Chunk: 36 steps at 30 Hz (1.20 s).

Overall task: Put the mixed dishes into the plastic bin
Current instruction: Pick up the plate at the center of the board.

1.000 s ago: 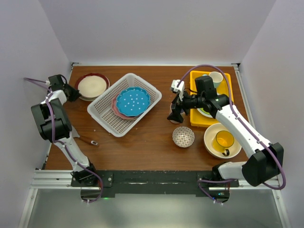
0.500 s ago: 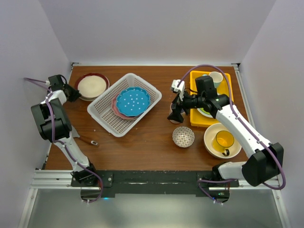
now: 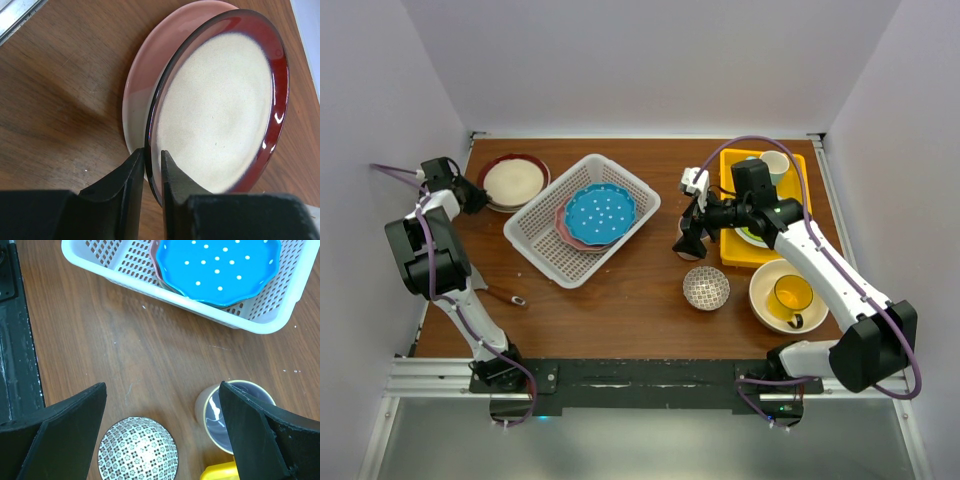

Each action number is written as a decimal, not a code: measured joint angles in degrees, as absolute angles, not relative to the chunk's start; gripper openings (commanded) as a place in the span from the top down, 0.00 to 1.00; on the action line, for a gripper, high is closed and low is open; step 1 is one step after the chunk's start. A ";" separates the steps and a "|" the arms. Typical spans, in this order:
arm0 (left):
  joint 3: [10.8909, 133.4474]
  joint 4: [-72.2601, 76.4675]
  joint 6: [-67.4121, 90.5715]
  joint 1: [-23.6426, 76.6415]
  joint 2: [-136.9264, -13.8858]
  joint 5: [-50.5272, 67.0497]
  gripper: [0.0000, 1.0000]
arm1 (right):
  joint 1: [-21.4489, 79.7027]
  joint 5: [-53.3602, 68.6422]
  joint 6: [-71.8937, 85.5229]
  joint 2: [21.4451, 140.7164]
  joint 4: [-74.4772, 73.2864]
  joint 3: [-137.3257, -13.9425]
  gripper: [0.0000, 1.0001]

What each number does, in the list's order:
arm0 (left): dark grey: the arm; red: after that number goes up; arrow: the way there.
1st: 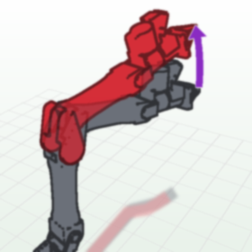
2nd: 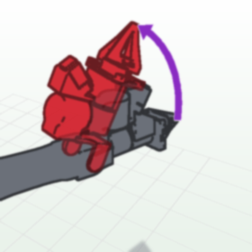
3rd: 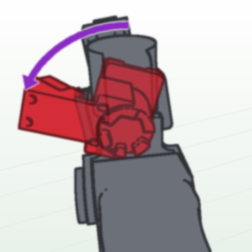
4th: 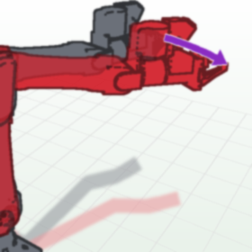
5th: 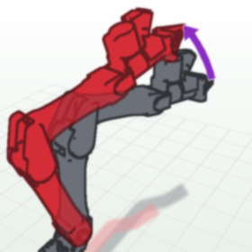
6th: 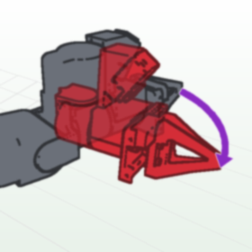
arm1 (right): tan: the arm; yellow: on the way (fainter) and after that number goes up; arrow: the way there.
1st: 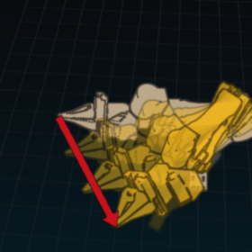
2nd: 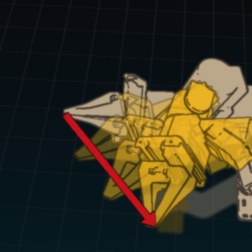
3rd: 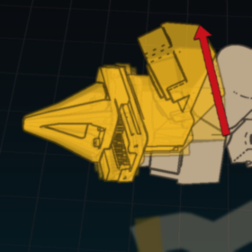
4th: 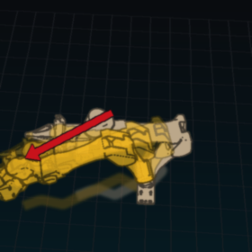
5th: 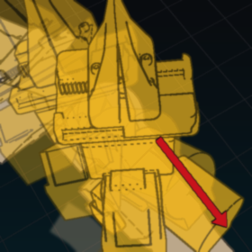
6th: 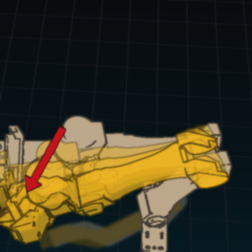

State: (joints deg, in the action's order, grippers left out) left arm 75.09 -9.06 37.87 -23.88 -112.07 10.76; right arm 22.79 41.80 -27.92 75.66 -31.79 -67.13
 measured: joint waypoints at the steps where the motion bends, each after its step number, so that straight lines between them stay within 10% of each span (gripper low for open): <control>1: 75.09 -9.06 37.87 -23.88 -112.07 10.81 0.75 | 22.79 41.80 -27.92 75.66 -31.77 -67.13 0.02; 36: 75.13 -9.13 36.75 -23.99 -112.71 10.70 0.73 | 22.72 43.05 -27.97 75.66 -31.66 -67.13 0.02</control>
